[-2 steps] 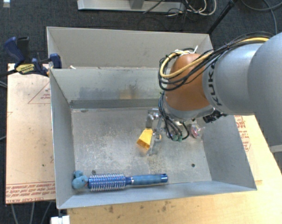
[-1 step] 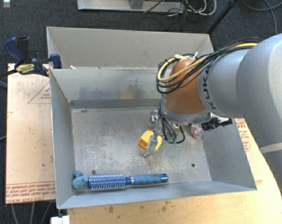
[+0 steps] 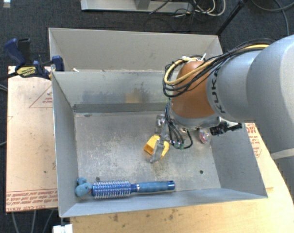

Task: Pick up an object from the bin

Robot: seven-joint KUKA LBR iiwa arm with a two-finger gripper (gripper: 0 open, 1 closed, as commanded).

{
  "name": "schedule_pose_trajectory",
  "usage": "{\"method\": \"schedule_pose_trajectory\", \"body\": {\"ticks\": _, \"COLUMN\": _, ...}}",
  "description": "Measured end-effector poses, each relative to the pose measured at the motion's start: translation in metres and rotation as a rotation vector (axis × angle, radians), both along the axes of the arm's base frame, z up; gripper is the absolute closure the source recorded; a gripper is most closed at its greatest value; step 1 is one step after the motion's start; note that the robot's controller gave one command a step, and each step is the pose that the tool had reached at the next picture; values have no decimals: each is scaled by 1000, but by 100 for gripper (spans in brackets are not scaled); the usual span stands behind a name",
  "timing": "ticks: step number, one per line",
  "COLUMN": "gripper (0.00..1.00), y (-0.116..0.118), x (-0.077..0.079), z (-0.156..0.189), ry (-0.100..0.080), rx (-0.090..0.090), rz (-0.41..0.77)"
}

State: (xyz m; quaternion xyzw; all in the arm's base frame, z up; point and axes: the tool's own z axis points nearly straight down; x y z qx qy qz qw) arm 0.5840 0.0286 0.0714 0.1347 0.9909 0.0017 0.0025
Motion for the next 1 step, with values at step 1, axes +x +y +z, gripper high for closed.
{"method": "schedule_pose_trajectory", "body": {"ticks": 1, "gripper": 100, "y": 0, "x": -1, "z": -1, "ry": 2, "rx": 0, "rz": 1}}
